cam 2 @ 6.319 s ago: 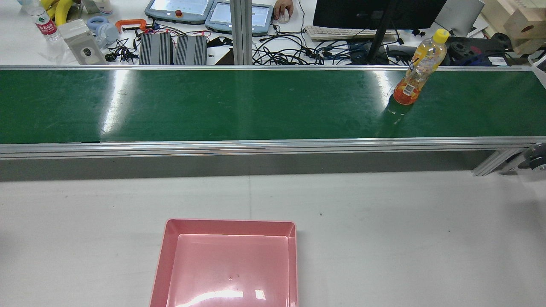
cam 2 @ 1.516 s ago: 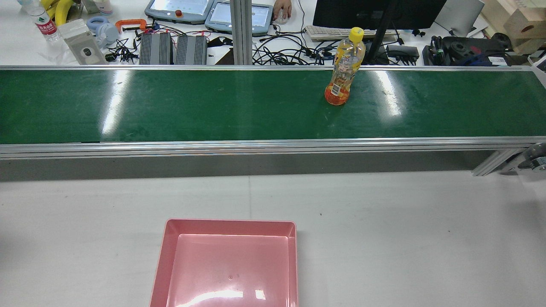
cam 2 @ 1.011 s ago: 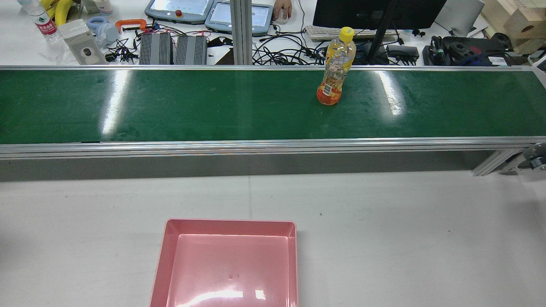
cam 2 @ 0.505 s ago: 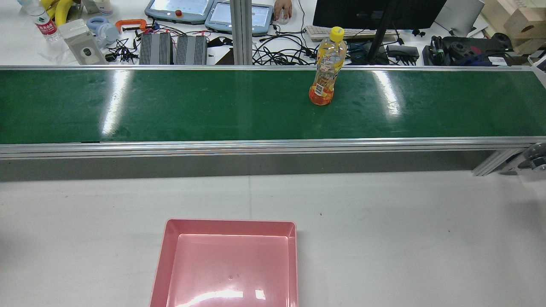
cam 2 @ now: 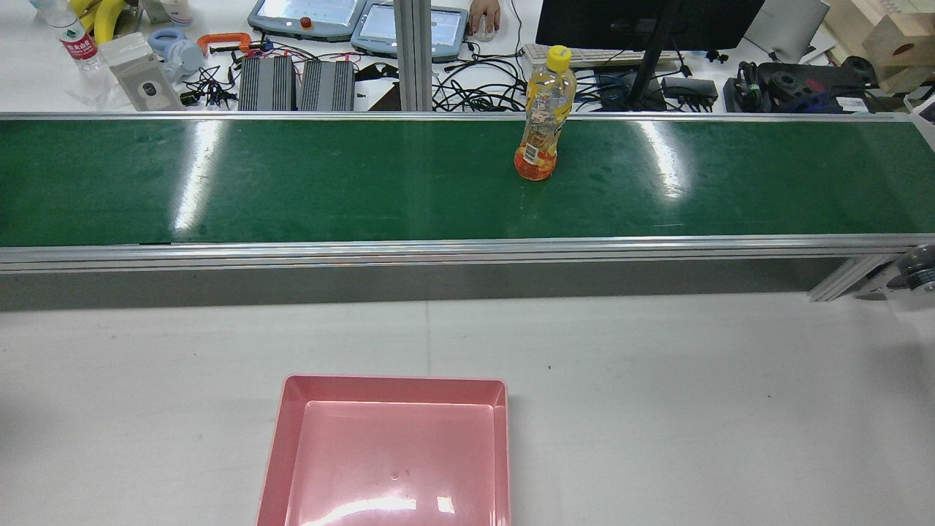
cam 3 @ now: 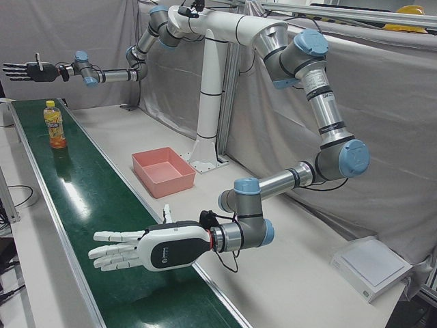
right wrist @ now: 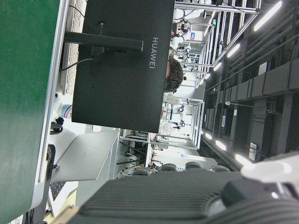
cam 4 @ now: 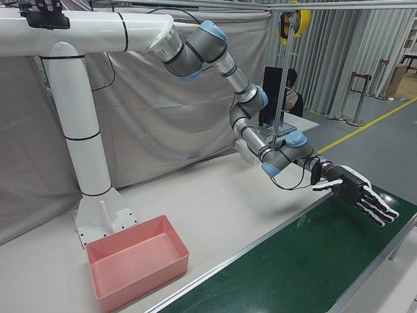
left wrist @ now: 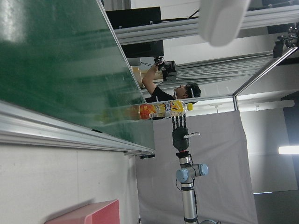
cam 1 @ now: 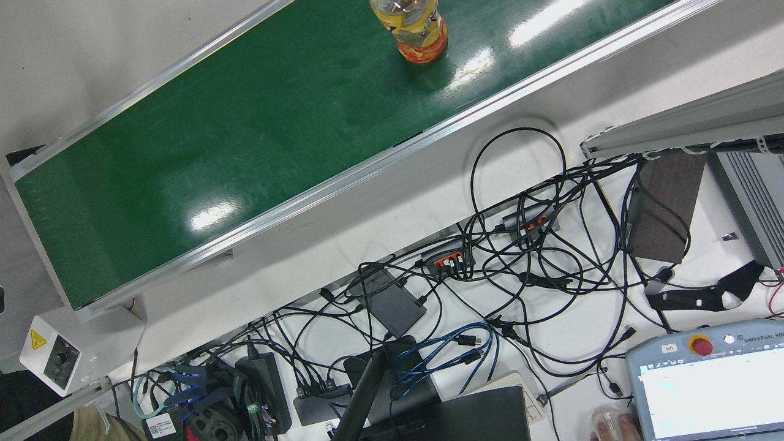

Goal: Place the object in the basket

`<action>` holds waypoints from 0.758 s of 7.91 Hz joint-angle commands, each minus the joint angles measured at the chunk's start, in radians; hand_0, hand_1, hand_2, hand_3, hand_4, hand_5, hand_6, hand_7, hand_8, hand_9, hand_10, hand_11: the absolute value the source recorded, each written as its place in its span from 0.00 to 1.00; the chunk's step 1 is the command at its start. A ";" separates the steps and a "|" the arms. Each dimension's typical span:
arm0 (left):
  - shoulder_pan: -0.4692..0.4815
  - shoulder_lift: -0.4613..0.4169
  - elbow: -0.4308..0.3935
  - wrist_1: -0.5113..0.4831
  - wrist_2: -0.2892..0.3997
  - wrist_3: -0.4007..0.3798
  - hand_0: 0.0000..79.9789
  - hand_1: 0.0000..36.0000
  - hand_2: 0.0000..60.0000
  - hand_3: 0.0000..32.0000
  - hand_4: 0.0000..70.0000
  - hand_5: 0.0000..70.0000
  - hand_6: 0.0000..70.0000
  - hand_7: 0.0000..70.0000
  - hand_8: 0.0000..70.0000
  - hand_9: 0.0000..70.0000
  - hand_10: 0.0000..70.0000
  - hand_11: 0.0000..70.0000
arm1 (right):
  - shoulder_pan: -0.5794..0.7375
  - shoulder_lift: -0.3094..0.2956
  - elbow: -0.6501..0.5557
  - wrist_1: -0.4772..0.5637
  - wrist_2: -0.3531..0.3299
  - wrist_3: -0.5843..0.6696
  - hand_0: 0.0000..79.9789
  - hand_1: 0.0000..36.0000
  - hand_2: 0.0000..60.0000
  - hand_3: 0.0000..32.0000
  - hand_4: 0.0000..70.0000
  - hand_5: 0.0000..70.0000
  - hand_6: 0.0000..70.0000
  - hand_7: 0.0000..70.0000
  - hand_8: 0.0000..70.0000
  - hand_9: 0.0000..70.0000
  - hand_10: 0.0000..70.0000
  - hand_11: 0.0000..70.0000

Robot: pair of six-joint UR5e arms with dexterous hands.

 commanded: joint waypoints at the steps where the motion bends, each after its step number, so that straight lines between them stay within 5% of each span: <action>1: -0.001 0.000 0.000 0.000 0.000 0.000 1.00 0.21 0.00 0.00 0.14 0.11 0.00 0.00 0.00 0.00 0.04 0.09 | 0.000 0.000 -0.001 0.000 0.000 0.000 0.00 0.00 0.00 0.00 0.00 0.00 0.00 0.00 0.00 0.00 0.00 0.00; 6: -0.003 0.000 0.000 -0.002 0.000 0.000 1.00 0.22 0.00 0.00 0.14 0.11 0.00 0.00 0.01 0.00 0.03 0.08 | 0.000 0.000 0.001 0.000 0.000 0.000 0.00 0.00 0.00 0.00 0.00 0.00 0.00 0.00 0.00 0.00 0.00 0.00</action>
